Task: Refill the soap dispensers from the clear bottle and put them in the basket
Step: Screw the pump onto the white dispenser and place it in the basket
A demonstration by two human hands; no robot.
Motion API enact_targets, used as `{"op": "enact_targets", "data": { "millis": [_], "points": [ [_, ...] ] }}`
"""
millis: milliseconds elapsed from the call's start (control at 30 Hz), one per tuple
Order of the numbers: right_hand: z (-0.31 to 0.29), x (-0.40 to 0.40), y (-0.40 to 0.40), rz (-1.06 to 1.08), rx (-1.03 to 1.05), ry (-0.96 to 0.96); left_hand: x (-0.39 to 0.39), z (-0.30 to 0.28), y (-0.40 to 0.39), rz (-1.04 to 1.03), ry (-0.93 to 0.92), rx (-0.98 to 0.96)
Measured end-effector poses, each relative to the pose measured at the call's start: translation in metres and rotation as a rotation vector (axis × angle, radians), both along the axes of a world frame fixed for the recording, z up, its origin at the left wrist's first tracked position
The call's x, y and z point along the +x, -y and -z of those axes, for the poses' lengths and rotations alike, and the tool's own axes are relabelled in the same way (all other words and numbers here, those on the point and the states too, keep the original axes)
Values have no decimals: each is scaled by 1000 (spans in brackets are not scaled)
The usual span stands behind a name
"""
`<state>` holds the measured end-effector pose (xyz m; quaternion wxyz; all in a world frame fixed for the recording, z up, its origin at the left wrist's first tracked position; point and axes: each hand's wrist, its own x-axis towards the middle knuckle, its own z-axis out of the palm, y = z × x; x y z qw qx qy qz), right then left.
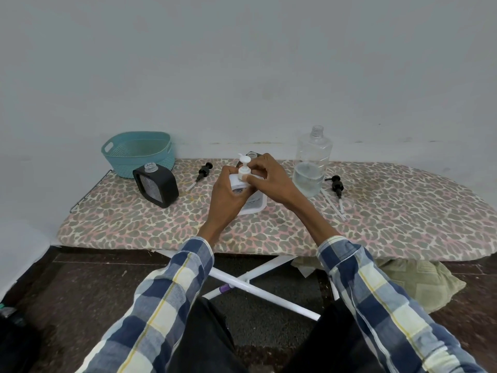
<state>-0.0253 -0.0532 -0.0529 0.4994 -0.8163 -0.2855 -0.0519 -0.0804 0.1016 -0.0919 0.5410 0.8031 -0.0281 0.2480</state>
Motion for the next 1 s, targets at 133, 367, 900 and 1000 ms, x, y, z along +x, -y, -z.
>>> {"op": "enact_targets", "data": {
  "millis": [133,367,900,1000],
  "points": [
    [-1,-2,-1,43,66,-12,-1,0,2,3,-7,-6],
    [0,-4,-5,57,18,-3,-2,1,1,-8,1,-10],
    [12,-4,-9,117,151,-69,0,3,2,-21,7,-13],
    [8,-6,-9,61,166,-93,0,3,2,-15,12,-18]
  ]
}}
